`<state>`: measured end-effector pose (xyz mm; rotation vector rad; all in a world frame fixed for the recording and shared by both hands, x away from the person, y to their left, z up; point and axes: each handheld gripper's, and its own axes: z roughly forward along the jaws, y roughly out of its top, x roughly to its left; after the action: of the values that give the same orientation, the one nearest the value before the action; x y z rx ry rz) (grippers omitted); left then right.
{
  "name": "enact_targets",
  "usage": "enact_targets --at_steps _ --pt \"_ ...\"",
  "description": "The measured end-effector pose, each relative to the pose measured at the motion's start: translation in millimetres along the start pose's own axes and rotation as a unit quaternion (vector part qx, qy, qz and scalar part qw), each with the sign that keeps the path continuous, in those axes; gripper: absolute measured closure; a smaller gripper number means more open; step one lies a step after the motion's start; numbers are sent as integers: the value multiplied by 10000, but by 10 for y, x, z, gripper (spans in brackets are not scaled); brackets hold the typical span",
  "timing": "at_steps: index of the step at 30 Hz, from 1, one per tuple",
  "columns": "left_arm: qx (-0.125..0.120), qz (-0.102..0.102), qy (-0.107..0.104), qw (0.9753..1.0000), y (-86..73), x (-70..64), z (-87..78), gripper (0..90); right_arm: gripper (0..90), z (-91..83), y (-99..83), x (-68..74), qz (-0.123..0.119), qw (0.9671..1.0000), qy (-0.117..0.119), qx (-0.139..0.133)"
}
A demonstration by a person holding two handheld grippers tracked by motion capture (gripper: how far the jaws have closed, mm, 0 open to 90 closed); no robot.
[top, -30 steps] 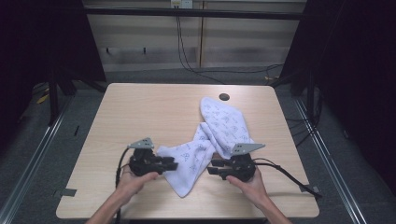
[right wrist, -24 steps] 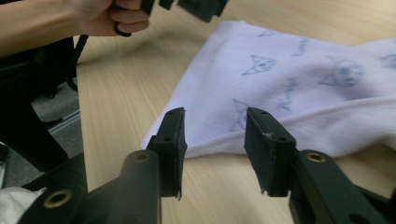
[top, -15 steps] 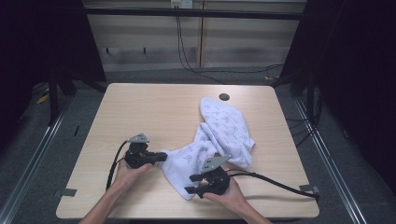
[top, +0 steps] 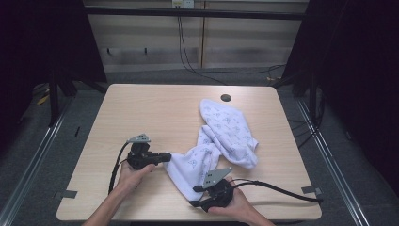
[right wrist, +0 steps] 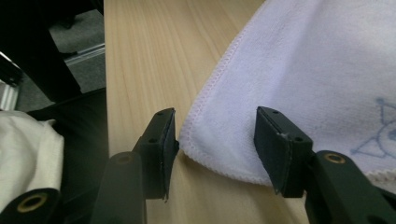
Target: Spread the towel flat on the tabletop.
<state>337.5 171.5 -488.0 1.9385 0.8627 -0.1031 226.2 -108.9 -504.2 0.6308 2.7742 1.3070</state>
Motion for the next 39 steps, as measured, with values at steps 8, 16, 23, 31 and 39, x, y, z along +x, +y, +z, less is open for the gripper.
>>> enact_targets --at_steps 8,16,23,31,39 --pt "-172 -19 -263 9995 26 -28 -70 731 851 -31 37 -81 150 9994 -318 47" --pt "-821 145 -317 9960 78 -84 -320 599 864 -775 299 -394 699 9869 -609 -1318" --pt "-695 444 -344 9960 138 -253 -237 594 865 -1659 174 -845 1233 9496 -1728 -2306" --pt "-4 364 -206 9991 109 -216 159 468 864 -1901 -413 -1099 1879 9325 -2155 -2204" --pt "543 378 -370 9971 9 -213 449 437 864 -1896 -553 -1023 1887 9375 -2155 -1975"
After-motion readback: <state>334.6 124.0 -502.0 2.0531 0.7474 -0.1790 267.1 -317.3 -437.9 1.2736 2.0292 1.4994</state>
